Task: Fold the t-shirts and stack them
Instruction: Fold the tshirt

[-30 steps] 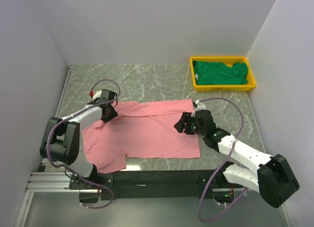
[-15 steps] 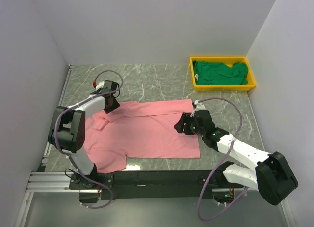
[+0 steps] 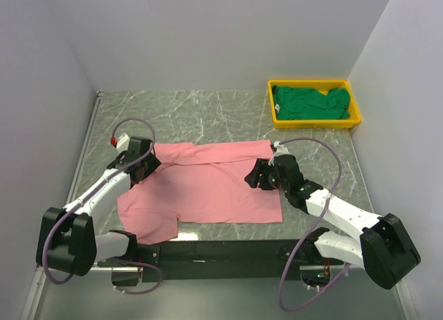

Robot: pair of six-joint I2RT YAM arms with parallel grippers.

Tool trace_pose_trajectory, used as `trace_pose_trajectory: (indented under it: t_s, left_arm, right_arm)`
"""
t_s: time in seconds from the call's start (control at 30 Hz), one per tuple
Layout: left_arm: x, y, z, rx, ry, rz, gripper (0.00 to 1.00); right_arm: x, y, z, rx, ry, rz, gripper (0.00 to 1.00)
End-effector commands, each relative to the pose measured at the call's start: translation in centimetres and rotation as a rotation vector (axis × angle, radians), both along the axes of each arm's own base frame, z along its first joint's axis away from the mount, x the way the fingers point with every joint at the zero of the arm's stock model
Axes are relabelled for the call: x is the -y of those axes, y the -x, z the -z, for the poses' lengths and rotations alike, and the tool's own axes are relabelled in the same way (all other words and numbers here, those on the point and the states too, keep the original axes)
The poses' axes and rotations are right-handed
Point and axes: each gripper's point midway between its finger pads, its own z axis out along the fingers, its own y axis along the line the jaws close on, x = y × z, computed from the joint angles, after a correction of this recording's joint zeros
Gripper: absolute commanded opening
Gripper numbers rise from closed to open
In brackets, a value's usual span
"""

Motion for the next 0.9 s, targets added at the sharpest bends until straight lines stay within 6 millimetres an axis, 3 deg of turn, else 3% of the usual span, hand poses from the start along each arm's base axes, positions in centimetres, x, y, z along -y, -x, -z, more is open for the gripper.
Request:
trace_pose_trajectory:
  t_s: [0.0,0.1,0.27,0.87]
  left_arm:
    - [1.2,-0.4,0.1,0.084,0.094,0.001,0.47]
    - [1.4,-0.2,1.4,0.071,0.104,0.01,0.41]
    - [0.9,-0.5,3.4,0.02,0.063,-0.006,0.39]
    - [0.2,-2.7,4.2,0.005,-0.016,-0.016,0.33]
  right_arm:
    - [-0.3,-0.7,-0.7,0.032,-0.025,0.003,0.65]
    - [-0.4,-0.7,-0.6,0.029,-0.026,0.001,0.64]
    - [-0.3,-0.7,-0.6,0.031,-0.027,0.002,0.64]
    - [-0.4,-0.7,-0.4,0.022,-0.022,-0.001,0.64]
